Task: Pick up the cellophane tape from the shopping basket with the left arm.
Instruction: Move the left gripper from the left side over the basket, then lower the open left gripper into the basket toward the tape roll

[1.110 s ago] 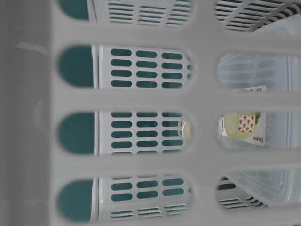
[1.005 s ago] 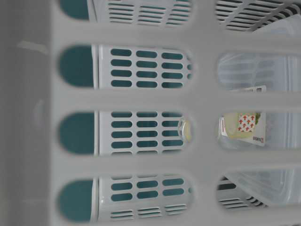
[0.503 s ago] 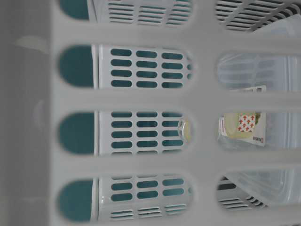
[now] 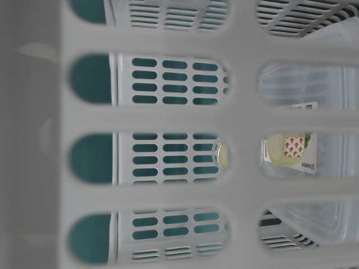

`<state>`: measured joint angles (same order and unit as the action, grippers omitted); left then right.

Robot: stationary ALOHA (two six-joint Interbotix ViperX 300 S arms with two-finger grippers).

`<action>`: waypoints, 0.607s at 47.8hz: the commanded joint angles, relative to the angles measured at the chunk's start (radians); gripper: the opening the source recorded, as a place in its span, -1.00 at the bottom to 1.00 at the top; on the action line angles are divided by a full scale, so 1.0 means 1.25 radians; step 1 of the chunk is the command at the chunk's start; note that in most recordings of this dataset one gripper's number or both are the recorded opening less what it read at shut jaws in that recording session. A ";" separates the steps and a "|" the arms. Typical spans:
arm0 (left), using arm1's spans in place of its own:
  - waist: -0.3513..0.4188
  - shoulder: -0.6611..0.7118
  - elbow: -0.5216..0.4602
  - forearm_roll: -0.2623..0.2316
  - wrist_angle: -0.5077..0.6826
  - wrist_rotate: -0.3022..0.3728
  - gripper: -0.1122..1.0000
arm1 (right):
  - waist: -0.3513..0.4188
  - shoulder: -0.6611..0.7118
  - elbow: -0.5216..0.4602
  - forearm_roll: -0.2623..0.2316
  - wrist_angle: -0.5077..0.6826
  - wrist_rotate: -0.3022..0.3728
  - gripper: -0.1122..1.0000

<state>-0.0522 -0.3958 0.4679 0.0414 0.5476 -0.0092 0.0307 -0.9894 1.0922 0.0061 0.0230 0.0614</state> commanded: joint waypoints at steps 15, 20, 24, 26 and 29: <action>0.010 0.179 -0.184 0.002 0.152 0.009 0.42 | 0.002 0.004 -0.022 0.002 -0.002 0.002 0.61; 0.007 0.233 -0.228 0.002 0.187 0.015 0.78 | 0.002 0.002 -0.021 0.002 -0.004 0.005 0.61; 0.005 0.280 -0.264 0.004 0.220 0.020 0.80 | 0.002 0.002 -0.020 0.002 -0.004 0.006 0.61; 0.004 0.307 -0.283 0.002 0.242 0.022 0.79 | 0.002 0.002 -0.020 0.002 -0.004 0.006 0.61; 0.002 0.336 -0.303 0.002 0.266 0.023 0.80 | 0.002 0.002 -0.020 0.002 -0.004 0.006 0.61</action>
<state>-0.0430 -0.0107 0.1411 0.0414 0.8468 0.0169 0.0322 -0.9910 1.0922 0.0061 0.0261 0.0675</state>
